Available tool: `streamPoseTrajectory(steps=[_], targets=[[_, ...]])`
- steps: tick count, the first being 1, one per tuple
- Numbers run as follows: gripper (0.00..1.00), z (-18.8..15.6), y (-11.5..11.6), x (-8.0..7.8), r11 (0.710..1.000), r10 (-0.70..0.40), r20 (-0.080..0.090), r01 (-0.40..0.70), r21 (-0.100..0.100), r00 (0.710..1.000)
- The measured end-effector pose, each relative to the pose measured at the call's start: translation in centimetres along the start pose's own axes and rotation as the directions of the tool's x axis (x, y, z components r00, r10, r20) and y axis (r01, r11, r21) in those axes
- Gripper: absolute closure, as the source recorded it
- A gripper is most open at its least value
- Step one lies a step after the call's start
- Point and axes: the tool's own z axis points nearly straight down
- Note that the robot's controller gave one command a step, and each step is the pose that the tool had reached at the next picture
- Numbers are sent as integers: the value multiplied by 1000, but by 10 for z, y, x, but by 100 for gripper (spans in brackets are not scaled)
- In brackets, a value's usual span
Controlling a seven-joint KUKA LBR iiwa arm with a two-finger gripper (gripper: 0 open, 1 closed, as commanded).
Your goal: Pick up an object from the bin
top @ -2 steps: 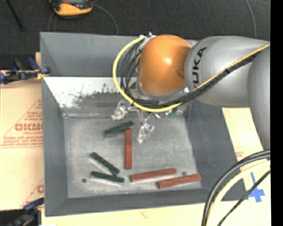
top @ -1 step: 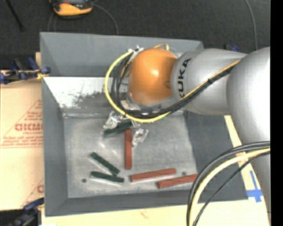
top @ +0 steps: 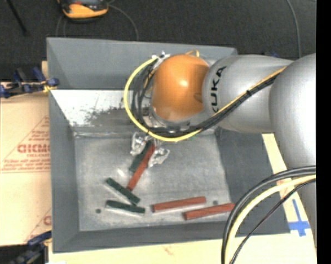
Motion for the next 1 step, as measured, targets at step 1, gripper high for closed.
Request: streamPoseTrajectory(steps=[1], targets=[[100, 0, 0, 0, 1000, 0, 0, 0, 0, 1000]])
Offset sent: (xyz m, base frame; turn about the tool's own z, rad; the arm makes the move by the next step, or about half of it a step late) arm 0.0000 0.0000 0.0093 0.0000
